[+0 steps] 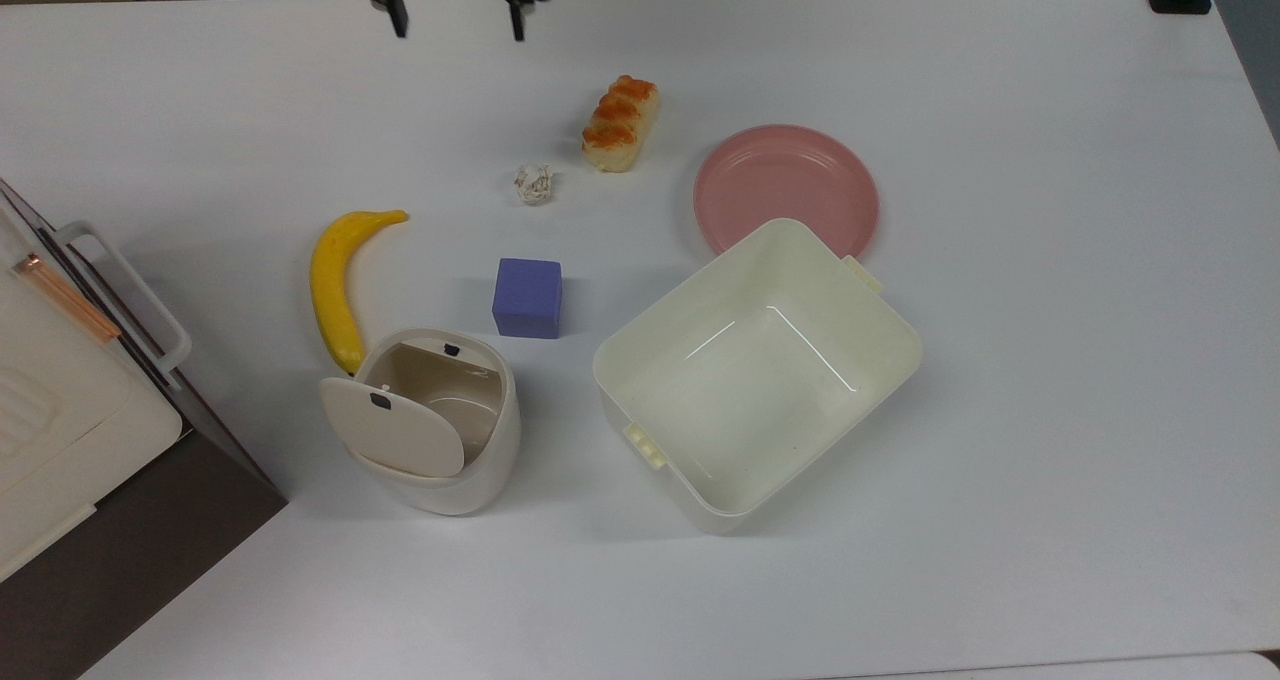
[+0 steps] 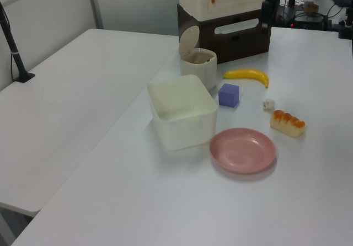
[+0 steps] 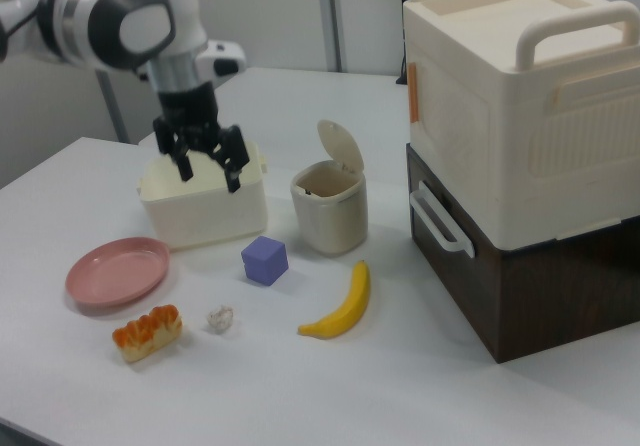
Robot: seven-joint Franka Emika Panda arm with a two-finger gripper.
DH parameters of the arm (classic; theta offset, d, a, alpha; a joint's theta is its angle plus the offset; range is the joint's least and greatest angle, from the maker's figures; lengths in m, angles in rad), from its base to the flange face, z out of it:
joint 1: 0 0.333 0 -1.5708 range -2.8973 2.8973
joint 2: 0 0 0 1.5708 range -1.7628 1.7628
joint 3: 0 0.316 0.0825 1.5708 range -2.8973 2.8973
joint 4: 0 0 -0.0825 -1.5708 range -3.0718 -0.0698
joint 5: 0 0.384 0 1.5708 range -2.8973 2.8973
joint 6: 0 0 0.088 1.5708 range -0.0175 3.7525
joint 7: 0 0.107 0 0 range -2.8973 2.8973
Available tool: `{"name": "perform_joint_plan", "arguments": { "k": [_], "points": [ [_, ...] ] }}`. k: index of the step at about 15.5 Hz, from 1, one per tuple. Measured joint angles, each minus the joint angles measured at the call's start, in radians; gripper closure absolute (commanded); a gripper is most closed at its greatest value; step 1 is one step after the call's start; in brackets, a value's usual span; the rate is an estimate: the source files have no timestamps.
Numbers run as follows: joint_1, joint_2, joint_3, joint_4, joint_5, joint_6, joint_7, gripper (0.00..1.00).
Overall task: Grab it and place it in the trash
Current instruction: 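Move the gripper over the white paper ball and lower toward it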
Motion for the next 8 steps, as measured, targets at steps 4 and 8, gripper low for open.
{"name": "perform_joint_plan", "arguments": {
  "k": [4,8],
  "points": [
    [0.042,-0.042,0.000,-0.153,-0.045,0.095,0.000,0.00],
    [0.073,-0.034,0.000,-0.263,-0.090,0.209,0.012,0.00]
  ]
}}
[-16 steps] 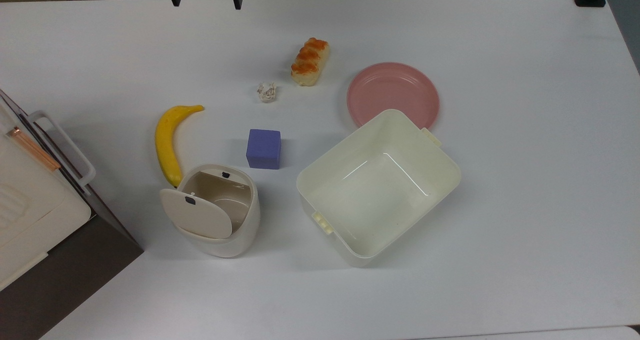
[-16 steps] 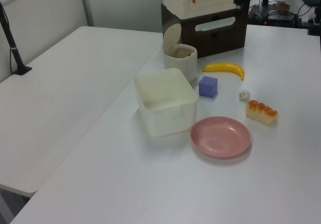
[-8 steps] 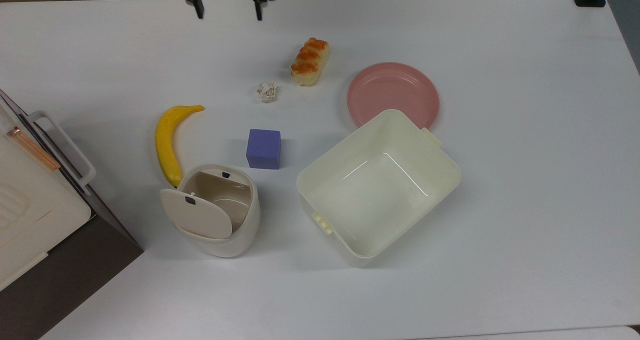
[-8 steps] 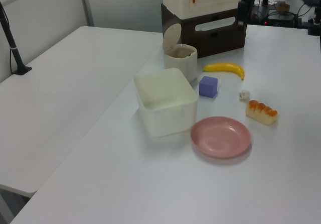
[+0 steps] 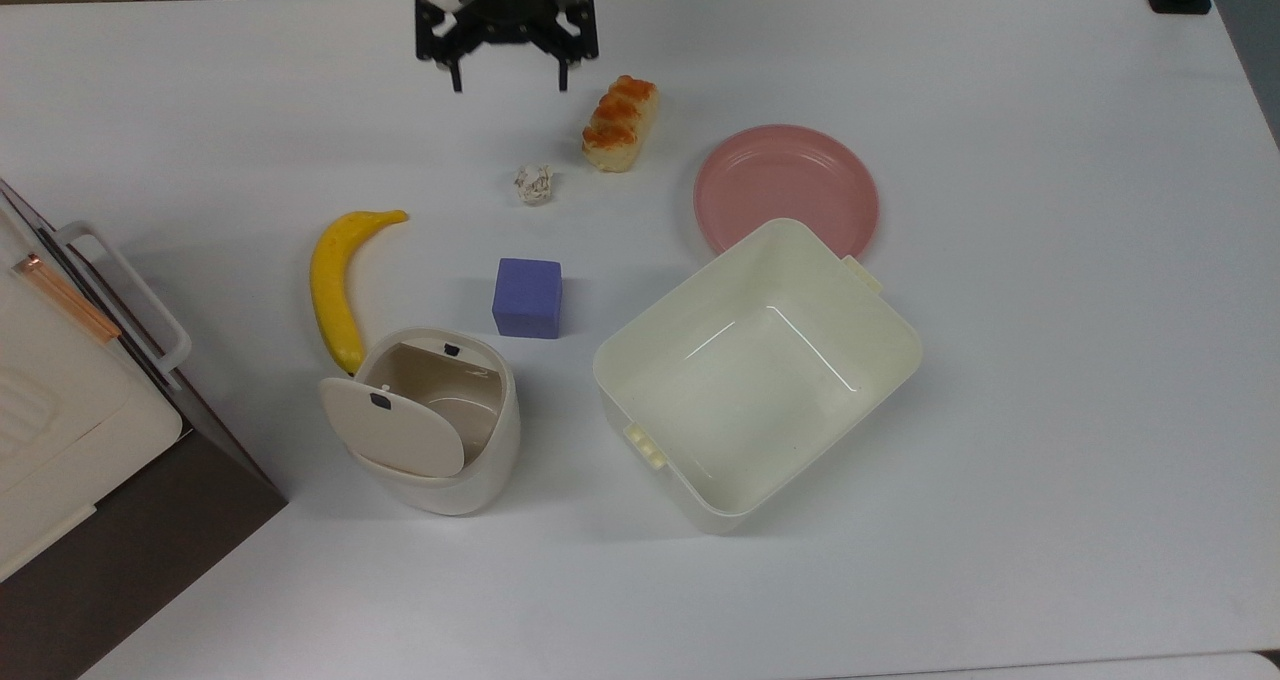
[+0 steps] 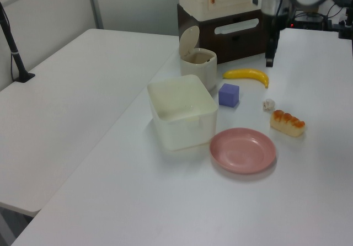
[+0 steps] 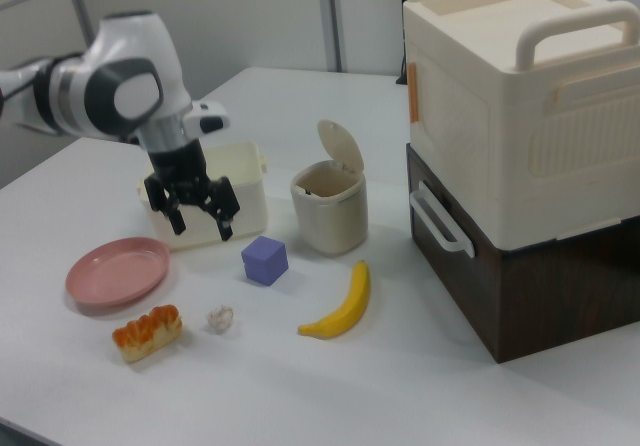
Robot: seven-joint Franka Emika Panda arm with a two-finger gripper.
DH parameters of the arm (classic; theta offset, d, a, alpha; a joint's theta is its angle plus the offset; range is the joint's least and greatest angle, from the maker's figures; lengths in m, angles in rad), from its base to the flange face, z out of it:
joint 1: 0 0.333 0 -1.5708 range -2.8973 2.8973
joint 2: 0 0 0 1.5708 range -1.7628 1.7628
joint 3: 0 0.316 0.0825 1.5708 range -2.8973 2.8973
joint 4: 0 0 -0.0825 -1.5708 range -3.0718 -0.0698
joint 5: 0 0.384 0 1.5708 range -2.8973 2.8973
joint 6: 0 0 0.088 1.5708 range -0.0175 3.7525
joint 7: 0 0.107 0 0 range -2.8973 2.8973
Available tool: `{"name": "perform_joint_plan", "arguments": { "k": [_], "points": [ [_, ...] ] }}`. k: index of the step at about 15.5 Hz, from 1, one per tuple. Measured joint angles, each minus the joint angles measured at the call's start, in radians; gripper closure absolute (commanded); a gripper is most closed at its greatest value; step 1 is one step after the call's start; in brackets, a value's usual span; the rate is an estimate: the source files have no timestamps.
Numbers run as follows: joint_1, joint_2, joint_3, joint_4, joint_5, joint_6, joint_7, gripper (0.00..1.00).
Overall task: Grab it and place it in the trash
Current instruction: 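Move the gripper over the white paper ball and lower toward it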
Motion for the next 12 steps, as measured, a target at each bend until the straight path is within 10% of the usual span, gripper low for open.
{"name": "perform_joint_plan", "arguments": {
  "k": [12],
  "points": [
    [0.090,0.102,0.000,-0.137,-0.217,0.166,0.420,0.00]
  ]
}}
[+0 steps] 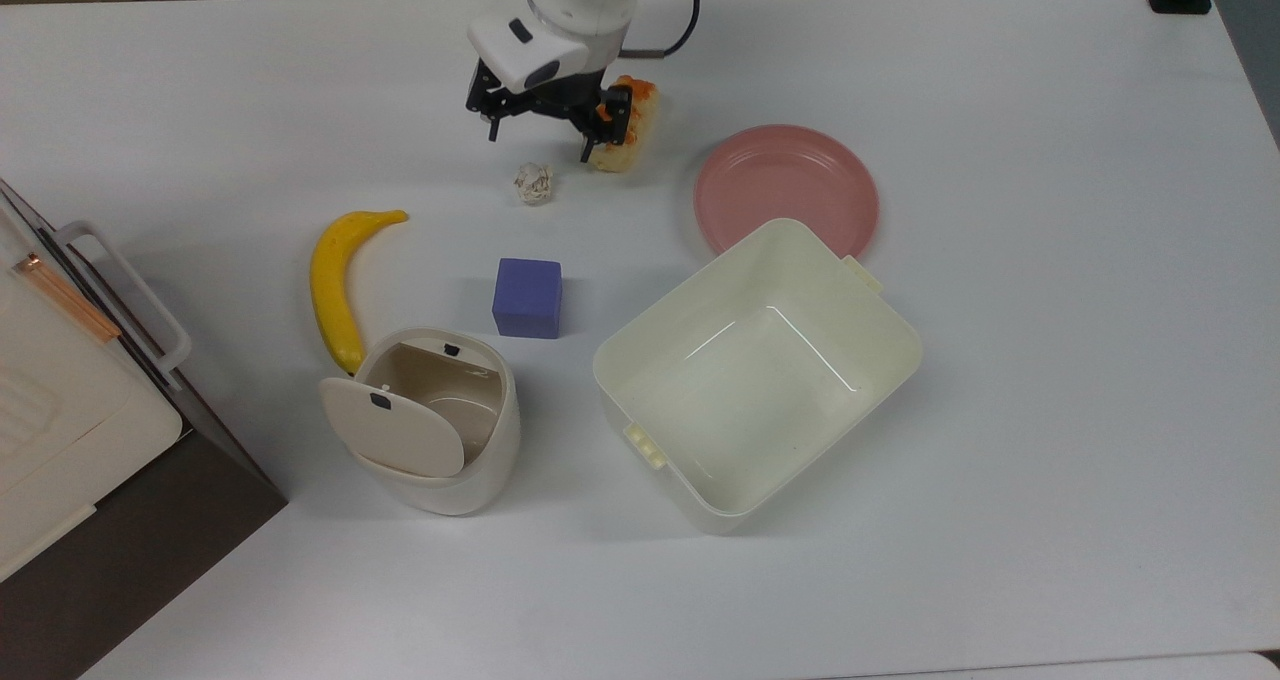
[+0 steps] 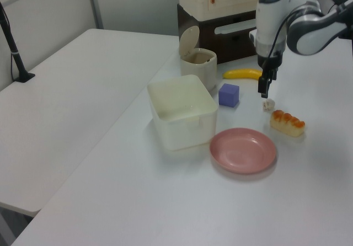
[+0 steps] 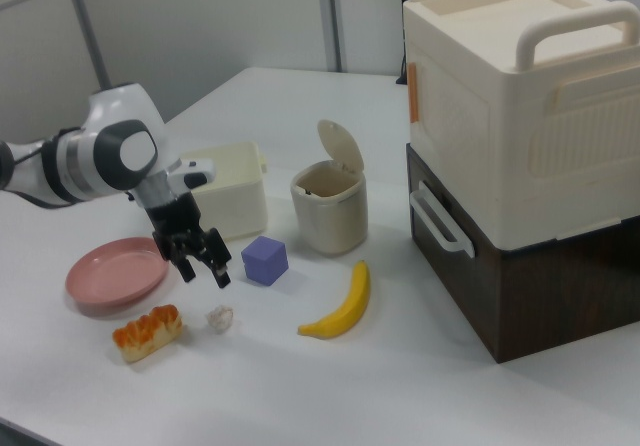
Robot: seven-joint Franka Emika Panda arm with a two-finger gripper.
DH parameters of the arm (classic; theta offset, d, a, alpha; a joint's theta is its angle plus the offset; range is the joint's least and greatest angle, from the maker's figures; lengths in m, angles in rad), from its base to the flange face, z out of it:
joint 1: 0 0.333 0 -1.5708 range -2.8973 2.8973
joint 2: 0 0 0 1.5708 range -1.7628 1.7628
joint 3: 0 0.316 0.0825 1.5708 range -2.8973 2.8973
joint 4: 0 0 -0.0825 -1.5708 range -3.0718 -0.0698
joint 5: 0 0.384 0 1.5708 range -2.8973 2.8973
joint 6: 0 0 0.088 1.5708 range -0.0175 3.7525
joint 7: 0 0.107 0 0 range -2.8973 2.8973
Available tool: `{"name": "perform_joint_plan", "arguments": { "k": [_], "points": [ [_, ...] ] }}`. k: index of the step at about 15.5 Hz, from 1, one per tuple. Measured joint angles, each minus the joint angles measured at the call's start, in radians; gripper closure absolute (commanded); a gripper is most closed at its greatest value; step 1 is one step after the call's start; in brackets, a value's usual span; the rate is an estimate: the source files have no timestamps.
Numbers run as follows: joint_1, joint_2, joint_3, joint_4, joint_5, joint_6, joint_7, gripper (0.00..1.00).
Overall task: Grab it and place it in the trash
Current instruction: 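Move the gripper over the white paper ball and lower toward it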
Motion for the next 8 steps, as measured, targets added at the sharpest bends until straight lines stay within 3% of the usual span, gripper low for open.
{"name": "perform_joint_plan", "arguments": {
  "k": [3,8],
  "points": [
    [0.004,0.041,0.000,-0.006,-0.045,0.011,0.063,0.00],
    [0.009,0.067,0.000,-0.006,-0.049,0.019,0.078,0.00]
  ]
}}
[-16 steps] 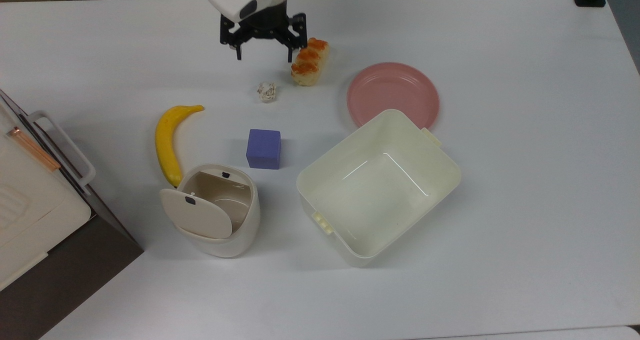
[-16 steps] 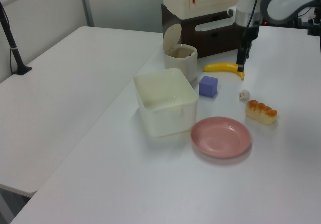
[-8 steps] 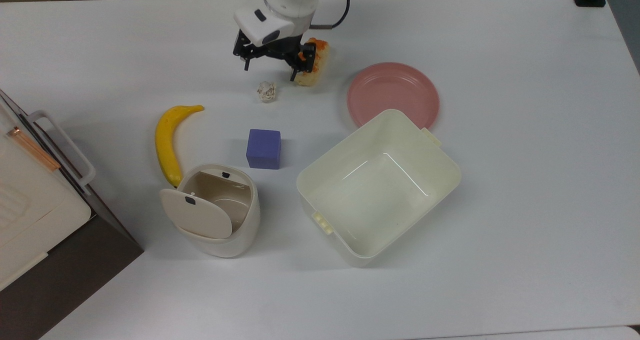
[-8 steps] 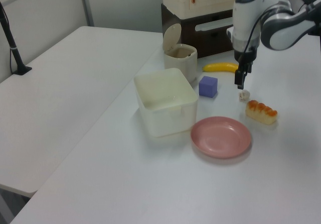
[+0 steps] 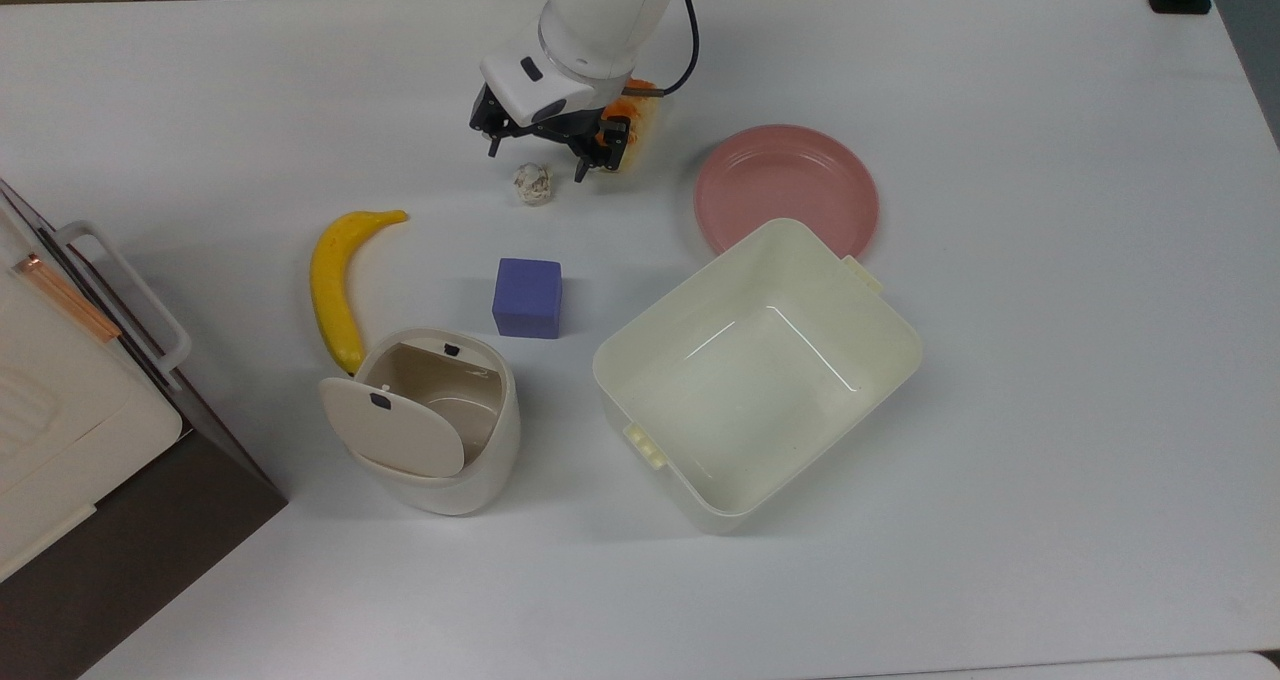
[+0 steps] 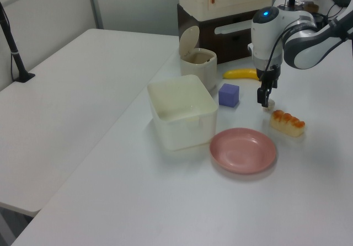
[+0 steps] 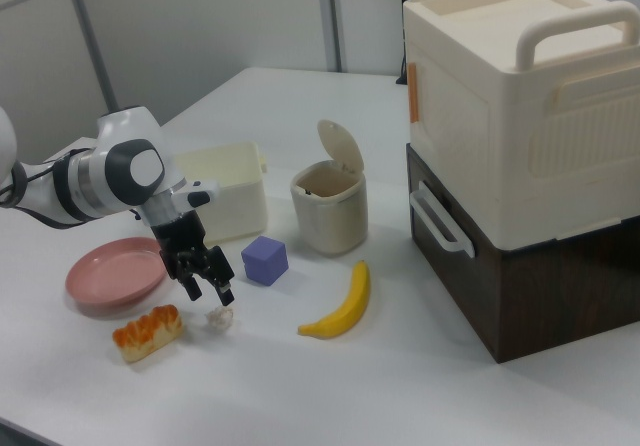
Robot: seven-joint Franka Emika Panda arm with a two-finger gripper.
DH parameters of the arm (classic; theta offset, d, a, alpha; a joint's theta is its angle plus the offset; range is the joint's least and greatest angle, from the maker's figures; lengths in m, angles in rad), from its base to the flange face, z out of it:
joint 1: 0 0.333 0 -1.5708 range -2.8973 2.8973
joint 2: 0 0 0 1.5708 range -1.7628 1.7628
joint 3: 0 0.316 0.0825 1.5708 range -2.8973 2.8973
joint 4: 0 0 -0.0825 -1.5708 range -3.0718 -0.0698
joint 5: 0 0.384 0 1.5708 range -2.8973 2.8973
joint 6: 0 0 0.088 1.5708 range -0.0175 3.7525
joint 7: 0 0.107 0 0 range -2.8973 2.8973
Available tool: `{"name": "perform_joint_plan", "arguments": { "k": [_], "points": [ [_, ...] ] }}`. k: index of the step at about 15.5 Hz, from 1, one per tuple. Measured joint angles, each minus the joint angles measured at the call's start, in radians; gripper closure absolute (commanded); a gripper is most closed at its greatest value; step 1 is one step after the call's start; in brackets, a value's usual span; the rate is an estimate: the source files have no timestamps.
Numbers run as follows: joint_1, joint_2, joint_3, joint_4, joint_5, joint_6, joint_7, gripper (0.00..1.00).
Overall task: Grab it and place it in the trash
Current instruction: 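Move the gripper over the white paper ball and lower toward it, then close the gripper on the white paper ball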
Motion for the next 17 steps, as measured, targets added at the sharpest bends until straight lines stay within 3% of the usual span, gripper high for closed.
{"name": "perform_joint_plan", "arguments": {
  "k": [5,10,14,17],
  "points": [
    [-0.001,0.019,-0.006,0.000,-0.008,0.000,0.001,0.01],
    [-0.001,0.034,-0.009,0.000,-0.011,0.000,0.001,0.07],
    [-0.001,0.036,-0.010,0.000,-0.011,0.000,0.001,0.17],
    [-0.002,0.037,-0.011,0.000,-0.011,0.000,0.002,0.32]
  ]
}}
